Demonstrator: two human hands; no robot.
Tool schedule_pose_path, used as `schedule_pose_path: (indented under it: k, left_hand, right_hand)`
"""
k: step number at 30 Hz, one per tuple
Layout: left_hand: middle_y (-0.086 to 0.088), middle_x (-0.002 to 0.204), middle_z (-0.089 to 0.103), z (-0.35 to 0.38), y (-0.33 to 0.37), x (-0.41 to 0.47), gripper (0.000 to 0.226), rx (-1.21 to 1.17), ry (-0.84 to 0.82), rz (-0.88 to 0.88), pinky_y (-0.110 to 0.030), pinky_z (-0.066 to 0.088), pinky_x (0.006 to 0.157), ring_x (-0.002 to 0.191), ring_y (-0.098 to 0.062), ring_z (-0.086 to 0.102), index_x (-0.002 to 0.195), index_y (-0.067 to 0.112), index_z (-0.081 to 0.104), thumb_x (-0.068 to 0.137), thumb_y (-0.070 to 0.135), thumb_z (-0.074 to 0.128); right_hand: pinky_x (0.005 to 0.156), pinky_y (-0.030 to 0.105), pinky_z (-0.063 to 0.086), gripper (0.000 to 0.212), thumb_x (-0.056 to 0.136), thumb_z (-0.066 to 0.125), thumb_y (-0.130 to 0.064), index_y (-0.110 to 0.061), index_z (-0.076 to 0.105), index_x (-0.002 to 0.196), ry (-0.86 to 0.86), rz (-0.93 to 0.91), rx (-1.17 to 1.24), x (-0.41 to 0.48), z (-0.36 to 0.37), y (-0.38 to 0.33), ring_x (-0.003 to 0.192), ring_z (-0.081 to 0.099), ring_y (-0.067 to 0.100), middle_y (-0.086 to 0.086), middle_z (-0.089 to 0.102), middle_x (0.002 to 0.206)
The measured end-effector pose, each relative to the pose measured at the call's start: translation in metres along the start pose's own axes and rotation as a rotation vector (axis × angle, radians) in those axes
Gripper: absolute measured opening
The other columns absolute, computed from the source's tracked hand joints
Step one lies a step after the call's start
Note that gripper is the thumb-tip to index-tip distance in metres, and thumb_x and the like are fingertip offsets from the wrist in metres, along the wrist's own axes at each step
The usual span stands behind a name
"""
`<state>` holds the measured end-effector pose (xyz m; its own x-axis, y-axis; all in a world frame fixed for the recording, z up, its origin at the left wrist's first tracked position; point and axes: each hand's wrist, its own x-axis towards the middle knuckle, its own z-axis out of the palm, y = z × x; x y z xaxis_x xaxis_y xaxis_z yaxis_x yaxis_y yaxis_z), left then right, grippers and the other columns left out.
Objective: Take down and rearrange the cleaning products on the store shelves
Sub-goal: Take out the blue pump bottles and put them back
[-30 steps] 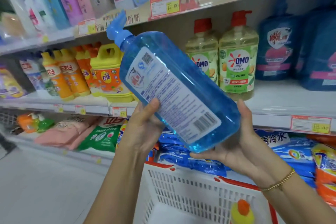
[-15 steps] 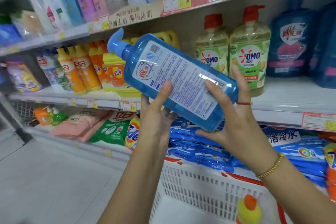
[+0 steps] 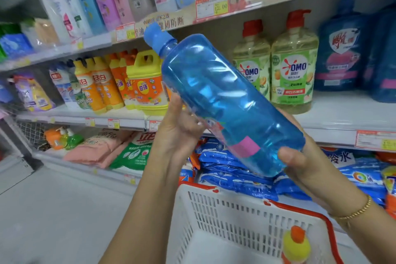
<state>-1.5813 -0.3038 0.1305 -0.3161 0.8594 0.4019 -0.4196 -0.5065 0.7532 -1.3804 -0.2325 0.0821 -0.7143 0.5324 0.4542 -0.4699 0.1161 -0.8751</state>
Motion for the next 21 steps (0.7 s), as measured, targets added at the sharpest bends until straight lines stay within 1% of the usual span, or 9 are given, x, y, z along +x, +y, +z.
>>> schedule_pose_path:
  k: [2,4,6,10,13,14,15,17,21]
  left_hand:
    - [-0.006,0.121,0.066,-0.002,0.007,-0.001,0.072,-0.012,0.007,0.031,-0.036,0.056,0.079,0.112,-0.024,0.062,0.12,0.017,0.062,0.057,0.044,0.083]
    - [-0.004,0.104,0.072,-0.004,0.01,-0.006,0.041,-0.036,0.066,0.023,-0.031,0.058,0.067,0.09,-0.02,0.071,0.1,0.019,0.074,0.067,0.042,0.066]
    - [-0.004,0.092,0.074,-0.01,0.009,-0.011,0.036,-0.088,0.123,-0.034,-0.029,0.057,0.058,0.076,-0.018,0.072,0.094,0.017,0.075,0.071,0.039,0.059]
    - [-0.003,0.106,0.073,-0.015,0.001,-0.015,0.054,-0.058,0.177,-0.187,-0.037,0.06,0.074,0.093,-0.019,0.071,0.104,0.018,0.074,0.056,0.042,0.08]
    - [-0.001,0.106,0.074,-0.011,-0.009,-0.016,0.064,-0.03,0.173,-0.267,-0.041,0.055,0.086,0.093,-0.017,0.071,0.093,0.019,0.078,0.037,0.047,0.092]
    - [-0.002,0.105,0.074,-0.006,-0.013,-0.017,0.066,-0.041,0.173,-0.291,-0.041,0.055,0.085,0.093,-0.017,0.072,0.09,0.019,0.079,0.032,0.047,0.093]
    - [-0.002,0.103,0.074,-0.002,-0.017,-0.019,0.067,-0.061,0.178,-0.313,-0.041,0.056,0.083,0.091,-0.017,0.072,0.087,0.018,0.08,0.028,0.046,0.094]
    - [-0.003,0.102,0.075,0.008,-0.025,-0.02,0.072,-0.081,0.184,-0.347,-0.04,0.059,0.076,0.09,-0.017,0.072,0.087,0.017,0.08,0.022,0.043,0.097]
    - [-0.001,0.106,0.074,0.037,-0.043,-0.022,0.099,0.022,0.173,-0.393,-0.036,0.06,0.062,0.092,-0.016,0.072,0.112,0.02,0.069,0.02,0.04,0.098]
  right_hand:
    - [0.077,0.037,0.057,0.099,0.047,0.083,-0.06,-0.026,0.049,0.133,-0.017,0.162,0.15,-0.003,0.006,-0.004,0.113,0.061,0.024,0.004,0.06,0.128]
    - [0.078,0.049,0.056,0.087,0.046,0.079,-0.067,-0.035,0.057,0.125,-0.039,0.302,0.218,-0.007,0.014,-0.014,0.11,0.063,0.028,0.003,0.063,0.124]
    - [0.071,0.052,0.056,0.077,0.046,0.076,-0.07,-0.037,0.065,0.114,0.0,0.432,0.332,-0.006,0.021,-0.024,0.101,0.067,0.032,0.001,0.067,0.117]
    - [0.056,0.051,0.054,0.081,0.041,0.075,-0.067,-0.023,0.068,0.108,0.158,0.614,0.494,0.0,0.032,-0.039,0.078,0.071,0.036,0.01,0.071,0.103]
    - [0.046,0.035,0.055,0.053,0.067,0.06,-0.06,-0.017,0.065,0.097,0.289,0.573,0.489,-0.007,0.028,-0.046,0.063,0.071,0.024,0.007,0.074,0.079]
    - [0.049,0.036,0.057,0.052,0.072,0.057,-0.059,-0.017,0.064,0.102,0.292,0.583,0.499,-0.014,0.026,-0.049,0.07,0.072,0.024,0.007,0.074,0.084]
    - [0.058,0.044,0.059,0.058,0.07,0.058,-0.061,-0.019,0.063,0.11,0.273,0.629,0.519,-0.022,0.023,-0.052,0.084,0.071,0.028,0.009,0.073,0.099]
    - [0.078,0.058,0.053,0.068,0.067,0.059,-0.066,-0.024,0.059,0.12,0.219,0.708,0.551,-0.045,0.013,-0.059,0.105,0.063,0.037,0.011,0.064,0.121]
    - [0.083,0.063,0.046,0.073,0.072,0.059,-0.067,-0.02,0.055,0.128,0.195,0.735,0.653,-0.088,-0.023,-0.072,0.113,0.056,0.046,0.017,0.056,0.131]
